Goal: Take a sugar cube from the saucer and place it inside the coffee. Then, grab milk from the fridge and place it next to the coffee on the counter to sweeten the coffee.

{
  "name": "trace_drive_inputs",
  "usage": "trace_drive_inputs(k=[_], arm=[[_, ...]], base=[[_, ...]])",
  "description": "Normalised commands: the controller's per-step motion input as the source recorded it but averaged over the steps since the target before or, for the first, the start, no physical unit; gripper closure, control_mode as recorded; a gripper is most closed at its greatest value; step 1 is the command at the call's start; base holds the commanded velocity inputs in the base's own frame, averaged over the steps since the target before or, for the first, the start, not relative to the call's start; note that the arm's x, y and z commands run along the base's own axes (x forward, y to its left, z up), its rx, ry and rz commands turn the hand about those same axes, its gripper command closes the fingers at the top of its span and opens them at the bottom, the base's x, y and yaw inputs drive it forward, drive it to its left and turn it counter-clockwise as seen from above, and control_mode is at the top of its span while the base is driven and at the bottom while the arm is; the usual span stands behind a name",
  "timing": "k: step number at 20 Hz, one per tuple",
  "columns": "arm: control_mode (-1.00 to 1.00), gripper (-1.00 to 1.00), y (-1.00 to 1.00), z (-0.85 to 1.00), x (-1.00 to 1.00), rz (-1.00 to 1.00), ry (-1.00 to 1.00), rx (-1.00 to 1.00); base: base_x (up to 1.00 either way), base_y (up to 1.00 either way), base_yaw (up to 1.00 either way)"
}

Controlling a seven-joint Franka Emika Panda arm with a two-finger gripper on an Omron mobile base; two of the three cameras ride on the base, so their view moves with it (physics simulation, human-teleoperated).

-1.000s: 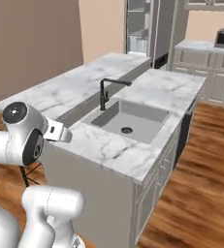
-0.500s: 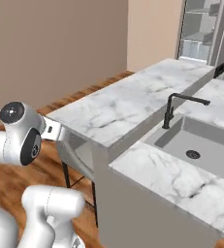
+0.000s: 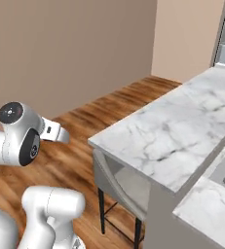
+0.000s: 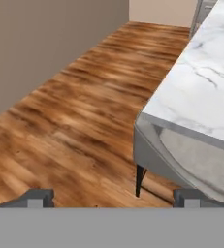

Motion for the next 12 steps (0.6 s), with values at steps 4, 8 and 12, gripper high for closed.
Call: trace_drive_inputs(k=[4,8,12], arm=[[1.0,-1.0,0.0,0.0,0.0,0.0,0.0,0.0],[1.0,-1.0,0.0,0.0,0.0,0.0,0.0,0.0],[1.0,-1.0,0.0,0.0,0.0,0.0,0.0,0.0]], base=[[1.0,1.0,0.01],[1.0,0.95,0.0],[1.0,0.64,-0.08]])
